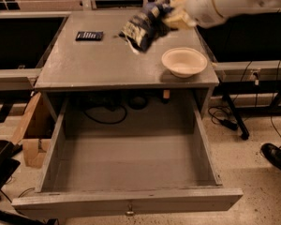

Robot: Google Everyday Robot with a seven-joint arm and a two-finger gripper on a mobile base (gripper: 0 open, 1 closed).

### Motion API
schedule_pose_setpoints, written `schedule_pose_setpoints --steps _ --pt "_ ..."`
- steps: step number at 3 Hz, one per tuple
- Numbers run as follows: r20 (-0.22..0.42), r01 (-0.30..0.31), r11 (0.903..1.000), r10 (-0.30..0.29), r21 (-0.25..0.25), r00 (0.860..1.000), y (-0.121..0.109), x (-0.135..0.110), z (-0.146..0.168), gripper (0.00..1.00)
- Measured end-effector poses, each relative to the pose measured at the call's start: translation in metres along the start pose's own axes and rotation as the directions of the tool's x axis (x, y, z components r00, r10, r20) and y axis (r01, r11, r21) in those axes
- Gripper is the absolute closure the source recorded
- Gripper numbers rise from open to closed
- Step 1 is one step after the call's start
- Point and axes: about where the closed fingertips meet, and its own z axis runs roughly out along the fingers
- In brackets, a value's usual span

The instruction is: Place blue chip bag into top drawer

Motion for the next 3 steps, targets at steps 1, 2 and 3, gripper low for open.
schedule_pose_setpoints --steps 1,2,3 --pt "0.02 0.0 0.9962 0.002 -0.087 1.0 0.054 0.022 -0.026 1.0" --pt "0.089 -0.004 0.9819 0.021 -0.189 0.996 0.104 0.046 -0.038 1.0" --pt "0.099 0.007 0.9814 0.012 -0.192 0.995 0.107 0.049 -0.043 1.0"
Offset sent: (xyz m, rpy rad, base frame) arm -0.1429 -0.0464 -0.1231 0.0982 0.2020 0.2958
